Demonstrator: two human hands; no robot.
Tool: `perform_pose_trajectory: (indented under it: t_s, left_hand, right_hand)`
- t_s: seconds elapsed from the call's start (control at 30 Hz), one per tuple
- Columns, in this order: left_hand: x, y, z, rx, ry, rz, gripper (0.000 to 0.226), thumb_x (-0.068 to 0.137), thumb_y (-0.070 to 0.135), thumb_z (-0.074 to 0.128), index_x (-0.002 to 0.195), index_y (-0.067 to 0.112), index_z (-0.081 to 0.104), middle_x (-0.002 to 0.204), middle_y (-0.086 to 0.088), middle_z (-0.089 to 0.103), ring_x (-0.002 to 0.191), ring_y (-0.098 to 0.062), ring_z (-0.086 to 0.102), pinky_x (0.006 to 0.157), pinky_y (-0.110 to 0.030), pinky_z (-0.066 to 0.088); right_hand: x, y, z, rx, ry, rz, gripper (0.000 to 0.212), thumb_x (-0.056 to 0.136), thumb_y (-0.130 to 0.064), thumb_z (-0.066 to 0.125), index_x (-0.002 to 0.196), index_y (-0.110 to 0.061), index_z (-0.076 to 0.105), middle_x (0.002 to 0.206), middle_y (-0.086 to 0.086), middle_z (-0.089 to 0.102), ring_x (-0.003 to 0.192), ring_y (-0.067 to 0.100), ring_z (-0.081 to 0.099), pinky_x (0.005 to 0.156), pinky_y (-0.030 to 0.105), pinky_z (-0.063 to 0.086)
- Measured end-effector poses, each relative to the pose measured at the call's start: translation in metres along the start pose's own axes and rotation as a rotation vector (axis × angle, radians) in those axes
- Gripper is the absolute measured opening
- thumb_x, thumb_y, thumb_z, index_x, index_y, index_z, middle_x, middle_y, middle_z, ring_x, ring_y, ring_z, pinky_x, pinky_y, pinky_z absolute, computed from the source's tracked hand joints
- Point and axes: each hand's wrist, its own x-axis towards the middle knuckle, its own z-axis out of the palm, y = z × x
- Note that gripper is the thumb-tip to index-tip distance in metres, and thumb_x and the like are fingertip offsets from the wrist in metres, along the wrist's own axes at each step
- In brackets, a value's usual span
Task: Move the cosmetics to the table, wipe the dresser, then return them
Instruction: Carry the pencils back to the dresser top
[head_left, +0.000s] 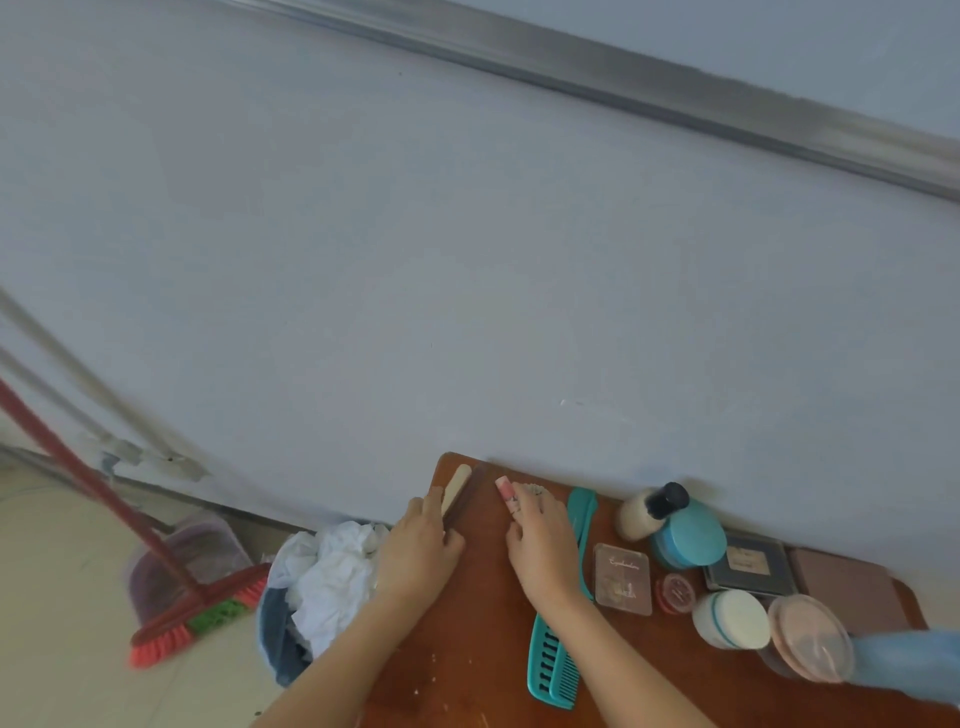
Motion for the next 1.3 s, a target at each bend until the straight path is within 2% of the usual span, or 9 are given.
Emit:
perform_pose_trajectory:
  t_s: [0.1, 0.17, 0.4, 0.57, 0.67, 0.87, 1.0, 1.13, 1.3]
  left_hand:
    - [0.003, -0.003, -0.013, -0.343, -0.023, -0.065, 0.028, 0.081, 0.01, 0.054, 0.109, 0.012, 0.051, 0.08, -0.004, 0.058, 0.065, -0.018, 0.057, 0.061, -0.023, 0.047]
    - [0.004, -0.004, -0.02, -0.426, -0.028, -0.064, 0.025, 0.081, 0.008, 0.055, 0.103, 0.019, 0.049, 0.066, 0.001, 0.055, 0.051, -0.011, 0.054, 0.05, -0.016, 0.043]
    - [-0.007, -0.003, -0.03, -0.537, -0.026, -0.025, 0.026, 0.082, 0.005, 0.055, 0.101, 0.023, 0.051, 0.062, 0.001, 0.052, 0.04, -0.003, 0.047, 0.044, -0.011, 0.039]
    - [-0.028, 0.001, -0.039, -0.576, -0.035, 0.022, 0.03, 0.082, 0.002, 0.055, 0.105, 0.022, 0.051, 0.069, -0.001, 0.054, 0.042, -0.005, 0.047, 0.044, -0.015, 0.041]
    - [-0.044, 0.003, -0.047, -0.561, -0.051, 0.054, 0.042, 0.082, 0.004, 0.056, 0.117, 0.026, 0.045, 0.09, -0.005, 0.06, 0.053, -0.01, 0.052, 0.045, -0.013, 0.042]
    - [-0.067, 0.005, -0.052, -0.531, -0.118, 0.159, 0.056, 0.081, 0.002, 0.056, 0.129, 0.03, 0.045, 0.107, -0.004, 0.059, 0.054, -0.01, 0.056, 0.051, -0.016, 0.047]
    - [-0.071, 0.014, -0.046, -0.504, -0.246, 0.273, 0.057, 0.08, 0.001, 0.056, 0.127, 0.033, 0.045, 0.103, -0.003, 0.06, 0.052, -0.01, 0.056, 0.051, -0.019, 0.048]
    - [-0.075, 0.03, -0.039, -0.509, -0.449, 0.436, 0.055, 0.079, -0.005, 0.055, 0.122, 0.028, 0.047, 0.092, -0.001, 0.062, 0.047, -0.007, 0.055, 0.047, -0.02, 0.046]
    - [-0.101, 0.026, -0.041, -0.407, -0.735, 0.639, 0.053, 0.081, -0.005, 0.054, 0.118, 0.031, 0.045, 0.102, -0.005, 0.06, 0.055, -0.011, 0.054, 0.045, -0.016, 0.044]
  right_hand:
    - [-0.001, 0.001, 0.001, 0.008, -0.015, 0.005, 0.059, 0.053, 0.01, 0.077, 0.104, -0.015, 0.064, 0.08, 0.004, 0.063, 0.068, 0.022, 0.061, 0.054, 0.022, 0.043]
    - [0.0, 0.002, 0.003, 0.021, -0.031, 0.021, 0.055, 0.057, 0.011, 0.074, 0.105, -0.014, 0.064, 0.082, 0.006, 0.063, 0.071, 0.025, 0.061, 0.056, 0.025, 0.046]
    - [-0.003, -0.002, -0.013, 0.029, -0.09, 0.048, 0.042, 0.078, 0.004, 0.061, 0.117, -0.012, 0.059, 0.093, 0.009, 0.061, 0.087, 0.025, 0.055, 0.068, 0.028, 0.041]
    - [-0.015, -0.006, -0.042, 0.033, -0.115, 0.033, 0.038, 0.089, -0.008, 0.052, 0.125, -0.017, 0.049, 0.105, 0.003, 0.055, 0.096, 0.018, 0.051, 0.071, 0.022, 0.039]
    - [-0.029, -0.006, -0.059, 0.04, -0.116, 0.042, 0.038, 0.092, -0.013, 0.05, 0.128, -0.021, 0.046, 0.106, -0.003, 0.051, 0.097, 0.011, 0.051, 0.077, 0.019, 0.043]
    - [-0.059, -0.001, -0.085, 0.041, -0.058, 0.092, 0.039, 0.092, -0.018, 0.052, 0.129, -0.025, 0.044, 0.105, -0.006, 0.052, 0.091, 0.006, 0.051, 0.068, 0.013, 0.04]
    - [-0.095, -0.002, -0.096, 0.053, 0.049, 0.201, 0.038, 0.09, -0.013, 0.053, 0.126, -0.023, 0.048, 0.106, -0.006, 0.051, 0.104, 0.013, 0.052, 0.067, 0.011, 0.038]
    - [-0.136, -0.007, -0.109, -0.013, 0.228, 0.412, 0.044, 0.09, -0.01, 0.049, 0.132, -0.02, 0.045, 0.122, 0.001, 0.052, 0.113, 0.017, 0.047, 0.088, 0.021, 0.039]
    - [-0.215, -0.045, -0.102, -0.082, 0.443, 0.725, 0.046, 0.088, -0.009, 0.051, 0.133, -0.019, 0.045, 0.117, 0.003, 0.054, 0.11, 0.019, 0.047, 0.09, 0.025, 0.039]
